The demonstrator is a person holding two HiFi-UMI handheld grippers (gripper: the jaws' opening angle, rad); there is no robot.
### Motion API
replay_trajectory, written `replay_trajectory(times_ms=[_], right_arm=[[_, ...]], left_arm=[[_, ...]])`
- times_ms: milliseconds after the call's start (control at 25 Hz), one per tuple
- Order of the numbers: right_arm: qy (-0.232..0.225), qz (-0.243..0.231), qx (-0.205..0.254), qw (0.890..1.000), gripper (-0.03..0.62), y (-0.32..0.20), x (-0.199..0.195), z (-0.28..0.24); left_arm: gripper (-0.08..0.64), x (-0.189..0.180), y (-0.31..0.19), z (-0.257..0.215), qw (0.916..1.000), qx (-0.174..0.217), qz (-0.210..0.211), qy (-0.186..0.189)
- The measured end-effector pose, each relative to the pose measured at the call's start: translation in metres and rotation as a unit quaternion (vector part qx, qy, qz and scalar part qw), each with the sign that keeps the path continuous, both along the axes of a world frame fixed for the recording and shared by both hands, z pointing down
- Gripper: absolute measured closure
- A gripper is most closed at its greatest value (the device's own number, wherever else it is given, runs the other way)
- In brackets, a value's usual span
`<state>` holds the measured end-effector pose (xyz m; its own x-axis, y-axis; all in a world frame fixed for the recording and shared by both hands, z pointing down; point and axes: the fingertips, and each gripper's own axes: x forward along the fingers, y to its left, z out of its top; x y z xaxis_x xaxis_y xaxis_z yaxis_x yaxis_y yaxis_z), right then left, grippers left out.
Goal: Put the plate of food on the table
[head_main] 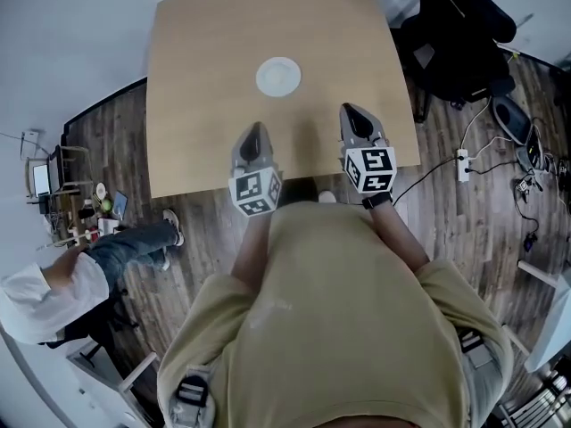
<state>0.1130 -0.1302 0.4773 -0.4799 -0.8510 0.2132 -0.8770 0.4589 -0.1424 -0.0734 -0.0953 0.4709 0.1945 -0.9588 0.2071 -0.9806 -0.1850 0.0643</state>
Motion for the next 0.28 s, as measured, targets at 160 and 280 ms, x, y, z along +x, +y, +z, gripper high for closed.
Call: replay_trajectory(times_ms=[160, 280], right_arm=[[-0.005, 0.006, -0.007, 1.0, 0.588, -0.01, 0.002, 0.004], [-0.007, 0.002, -0.013, 1.0, 0.588, -0.023, -0.001, 0.009]], left_arm=[[0.56, 0.005, -0.011, 0.0, 0.9999, -0.008, 0.01, -0.005], [0.56, 0.002, -0.023, 0.005, 0.9998, -0.017, 0.008, -0.006]])
